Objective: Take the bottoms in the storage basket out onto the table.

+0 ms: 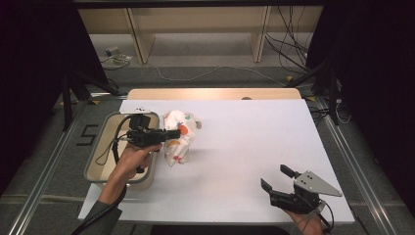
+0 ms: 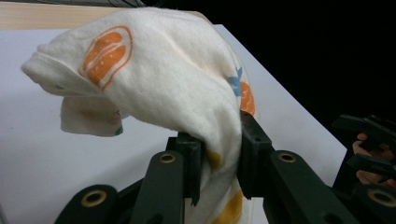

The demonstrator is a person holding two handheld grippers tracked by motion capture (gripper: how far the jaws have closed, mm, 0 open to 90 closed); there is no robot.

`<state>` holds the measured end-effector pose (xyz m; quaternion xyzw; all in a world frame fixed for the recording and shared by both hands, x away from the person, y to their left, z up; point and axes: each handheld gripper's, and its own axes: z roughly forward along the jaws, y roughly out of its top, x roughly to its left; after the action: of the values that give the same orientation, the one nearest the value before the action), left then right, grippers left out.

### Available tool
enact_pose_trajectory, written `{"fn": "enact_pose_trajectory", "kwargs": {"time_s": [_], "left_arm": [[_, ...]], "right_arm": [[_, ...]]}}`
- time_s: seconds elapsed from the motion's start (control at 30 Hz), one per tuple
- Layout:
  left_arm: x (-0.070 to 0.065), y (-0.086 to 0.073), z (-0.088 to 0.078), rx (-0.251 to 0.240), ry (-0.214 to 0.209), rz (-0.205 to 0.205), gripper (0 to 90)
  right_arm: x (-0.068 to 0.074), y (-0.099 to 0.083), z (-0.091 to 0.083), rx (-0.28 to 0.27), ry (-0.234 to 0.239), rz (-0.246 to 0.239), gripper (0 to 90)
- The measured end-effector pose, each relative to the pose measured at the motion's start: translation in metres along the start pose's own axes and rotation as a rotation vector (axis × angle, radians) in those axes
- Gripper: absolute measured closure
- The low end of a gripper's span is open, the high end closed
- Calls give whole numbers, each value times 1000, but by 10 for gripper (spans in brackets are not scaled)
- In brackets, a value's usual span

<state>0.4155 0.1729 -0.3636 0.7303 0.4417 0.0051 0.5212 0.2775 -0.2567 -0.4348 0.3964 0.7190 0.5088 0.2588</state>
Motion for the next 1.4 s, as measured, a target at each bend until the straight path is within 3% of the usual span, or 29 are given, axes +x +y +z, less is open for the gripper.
{"fn": "enact_pose_trajectory", "kwargs": {"time_s": [0.7,0.97,1.4], "left_arm": [[-10,1,19,36,1,19,737],[-17,0,33,70,-12,43,737],[-25,-3,59,122,-32,46,737]], "right_arm": [[-1,0,0,3,-1,7,201],[-1,0,0,3,0,7,200],[-1,0,0,4,-1,6,200]]}}
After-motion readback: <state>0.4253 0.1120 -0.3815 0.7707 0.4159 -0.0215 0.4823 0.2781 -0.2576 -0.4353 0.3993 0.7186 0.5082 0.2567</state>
